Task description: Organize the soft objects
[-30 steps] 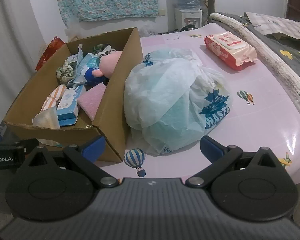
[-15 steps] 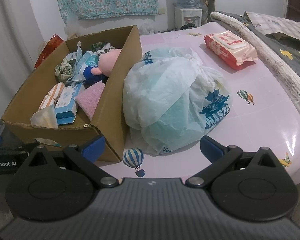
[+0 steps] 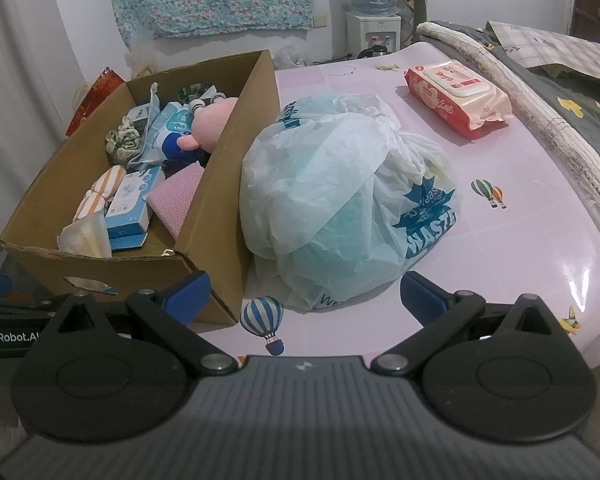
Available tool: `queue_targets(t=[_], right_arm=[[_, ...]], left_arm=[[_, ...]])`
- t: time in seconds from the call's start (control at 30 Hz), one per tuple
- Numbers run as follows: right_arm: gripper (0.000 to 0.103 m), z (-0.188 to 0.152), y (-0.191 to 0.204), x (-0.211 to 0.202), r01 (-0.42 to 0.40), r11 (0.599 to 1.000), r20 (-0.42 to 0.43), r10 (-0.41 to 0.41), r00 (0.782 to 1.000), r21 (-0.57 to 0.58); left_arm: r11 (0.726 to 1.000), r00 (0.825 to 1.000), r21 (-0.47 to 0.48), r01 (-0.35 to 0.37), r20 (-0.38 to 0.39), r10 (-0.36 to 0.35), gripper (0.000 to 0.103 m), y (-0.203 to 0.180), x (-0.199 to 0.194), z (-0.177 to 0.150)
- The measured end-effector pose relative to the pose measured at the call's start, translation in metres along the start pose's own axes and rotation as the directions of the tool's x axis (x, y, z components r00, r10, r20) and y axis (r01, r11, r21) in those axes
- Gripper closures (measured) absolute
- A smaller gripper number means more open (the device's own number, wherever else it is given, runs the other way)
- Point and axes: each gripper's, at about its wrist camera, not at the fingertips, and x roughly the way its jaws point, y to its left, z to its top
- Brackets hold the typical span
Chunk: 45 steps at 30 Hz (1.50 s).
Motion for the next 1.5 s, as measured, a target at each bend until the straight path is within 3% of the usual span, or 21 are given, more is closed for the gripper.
queue_targets(t=[1.5], right_arm=[[0.001, 0.0, 0.012, 0.008, -0.003, 0.996, -0.039, -0.001, 0.999, -0.094]], left_arm=[[1.0, 1.0, -0.004, -0.006, -0.007, 0.006, 0.0, 0.007, 0.004, -0.001]])
